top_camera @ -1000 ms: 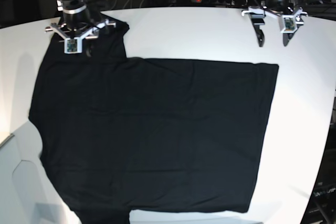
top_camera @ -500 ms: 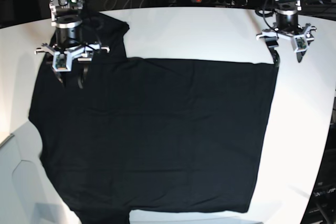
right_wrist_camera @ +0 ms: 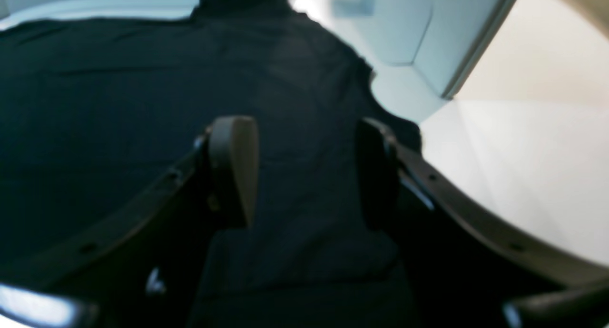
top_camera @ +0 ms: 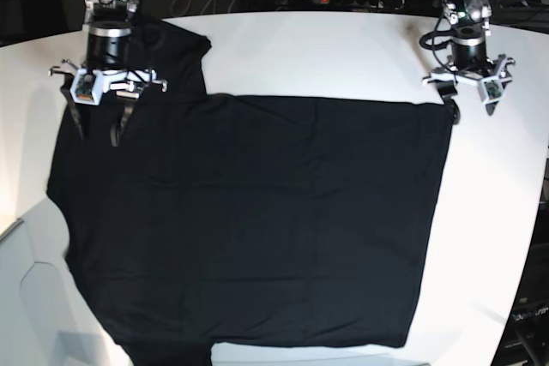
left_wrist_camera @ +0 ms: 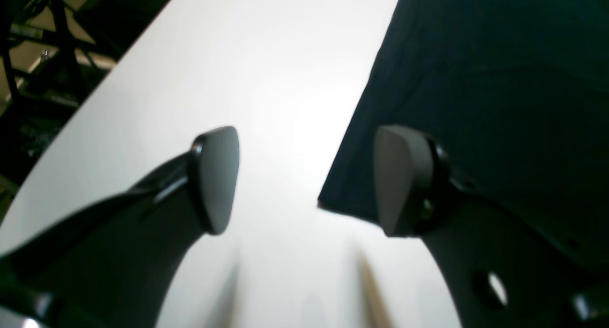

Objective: Fold the T-shirt properly
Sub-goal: 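Lower both grippers and pinch the shoulder edge of the black T-shirt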

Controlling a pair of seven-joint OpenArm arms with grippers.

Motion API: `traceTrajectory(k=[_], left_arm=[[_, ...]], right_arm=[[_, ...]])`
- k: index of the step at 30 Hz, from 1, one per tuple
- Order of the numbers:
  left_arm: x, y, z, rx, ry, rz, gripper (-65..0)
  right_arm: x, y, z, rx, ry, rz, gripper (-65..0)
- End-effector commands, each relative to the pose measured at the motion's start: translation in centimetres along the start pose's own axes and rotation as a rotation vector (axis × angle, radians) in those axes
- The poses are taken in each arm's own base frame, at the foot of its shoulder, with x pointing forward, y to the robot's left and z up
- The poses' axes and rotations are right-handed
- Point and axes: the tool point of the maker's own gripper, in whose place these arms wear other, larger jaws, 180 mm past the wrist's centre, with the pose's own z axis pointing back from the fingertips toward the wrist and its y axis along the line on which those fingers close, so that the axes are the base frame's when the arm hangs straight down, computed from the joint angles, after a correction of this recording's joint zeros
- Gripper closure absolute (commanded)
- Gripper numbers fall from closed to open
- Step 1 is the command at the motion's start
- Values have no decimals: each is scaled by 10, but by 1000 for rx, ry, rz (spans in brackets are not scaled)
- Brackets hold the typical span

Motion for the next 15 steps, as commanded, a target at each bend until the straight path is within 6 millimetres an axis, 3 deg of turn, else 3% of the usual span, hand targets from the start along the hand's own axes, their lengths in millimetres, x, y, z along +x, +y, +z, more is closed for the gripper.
traceTrajectory(k=[1,6,10,15], left_arm=[[10,3,-2,5,-37,-6,-429],[-9,9,-18,31,6,14,-429],[-14,8,-27,36,18,29,-429],[-24,-16,-33,-22,44,27,-429]], right_arm=[[3,-1,2,-1,-17,7,-335],[-22,-2,10,1,48,15,-335],[-27,-3,15,4,68,19,-335],[-31,-4,20,4,86,23,-335]])
